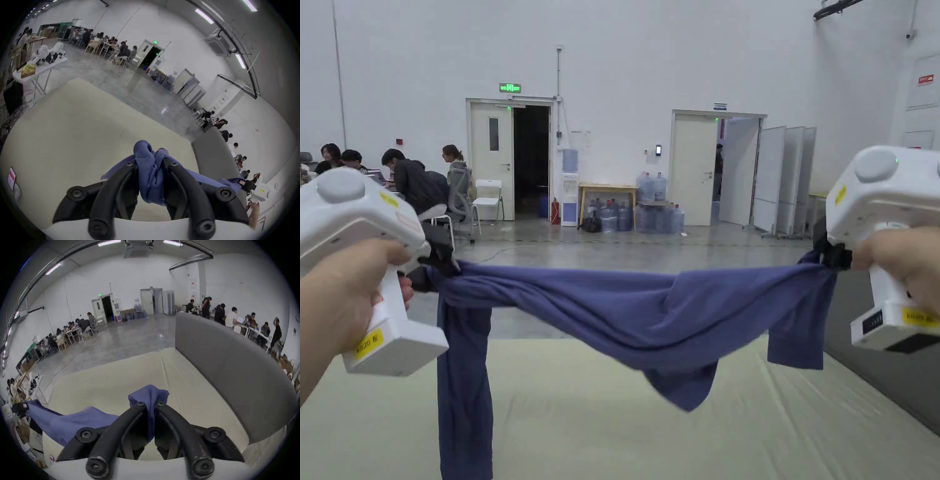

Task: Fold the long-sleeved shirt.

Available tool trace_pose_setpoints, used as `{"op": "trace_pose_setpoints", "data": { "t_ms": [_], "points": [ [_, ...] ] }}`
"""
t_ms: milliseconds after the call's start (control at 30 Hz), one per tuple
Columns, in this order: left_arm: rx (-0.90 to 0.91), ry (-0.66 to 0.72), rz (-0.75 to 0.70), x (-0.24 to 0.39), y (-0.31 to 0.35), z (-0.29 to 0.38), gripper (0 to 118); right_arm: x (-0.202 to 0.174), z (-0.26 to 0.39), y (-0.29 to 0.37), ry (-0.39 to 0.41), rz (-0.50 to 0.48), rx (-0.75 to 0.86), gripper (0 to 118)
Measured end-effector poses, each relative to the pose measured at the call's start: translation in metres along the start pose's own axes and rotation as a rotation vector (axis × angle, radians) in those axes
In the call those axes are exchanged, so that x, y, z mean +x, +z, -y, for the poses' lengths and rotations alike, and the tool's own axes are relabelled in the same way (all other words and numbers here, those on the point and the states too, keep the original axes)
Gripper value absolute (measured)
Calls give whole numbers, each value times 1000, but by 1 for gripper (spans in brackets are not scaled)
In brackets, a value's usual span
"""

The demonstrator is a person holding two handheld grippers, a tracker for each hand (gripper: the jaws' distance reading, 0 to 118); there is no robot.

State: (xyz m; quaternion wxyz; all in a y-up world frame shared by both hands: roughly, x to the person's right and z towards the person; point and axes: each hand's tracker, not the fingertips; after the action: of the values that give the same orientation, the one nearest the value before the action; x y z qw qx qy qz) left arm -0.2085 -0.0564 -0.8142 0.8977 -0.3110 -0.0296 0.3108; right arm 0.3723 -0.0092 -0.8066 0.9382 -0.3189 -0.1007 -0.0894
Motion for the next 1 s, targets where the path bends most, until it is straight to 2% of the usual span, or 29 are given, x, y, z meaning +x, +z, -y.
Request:
{"op": "trace_pose_setpoints", "data": {
  "t_ms": [67, 167, 200, 267, 367, 467, 533, 633, 667, 733, 800, 900, 1000],
  "points": [
    [-23, 29, -3, -17, -18, 18, 19, 8, 24, -20, -38, -72, -24, 2],
    [-115, -28, -56, -43, -46, 60, 19, 16, 75, -51, -10, -73, -75, 2],
    [-140, -44, -70, -51, -53, 75, 19, 19, 93, -61, 24, -90, -105, 2],
    [-219, -77, -130, -76, -71, 117, 19, 30, 148, -87, 41, -59, -192, 2],
    [-341, -87, -182, -116, -91, 184, 19, 47, 233, -111, 72, -103, -317, 2],
    [-480, -90, -220, -161, -98, 254, 18, 73, 321, -130, 64, -121, -451, 2],
    [-543, -105, -255, -187, -90, 293, 16, 91, 374, -129, 77, -117, -512, 2],
    [-532, -135, -265, -216, -60, 331, 16, 112, 435, -108, 142, -93, -577, 2],
    [-536, -132, -265, -226, -44, 340, 16, 119, 450, -101, 142, -98, -589, 2],
    [-531, -98, -269, -244, -18, 356, 16, 131, 472, -82, 100, -157, -613, 2],
    [-505, -80, -277, -252, 7, 368, 15, 138, 488, -68, 87, -153, -612, 2],
    [-487, -88, -308, -259, 29, 388, 3, 139, 508, -56, 50, -201, -636, 2],
    [-505, -104, -295, -258, 33, 411, 2, 134, 528, -59, 22, -180, -650, 2]
  ]
}}
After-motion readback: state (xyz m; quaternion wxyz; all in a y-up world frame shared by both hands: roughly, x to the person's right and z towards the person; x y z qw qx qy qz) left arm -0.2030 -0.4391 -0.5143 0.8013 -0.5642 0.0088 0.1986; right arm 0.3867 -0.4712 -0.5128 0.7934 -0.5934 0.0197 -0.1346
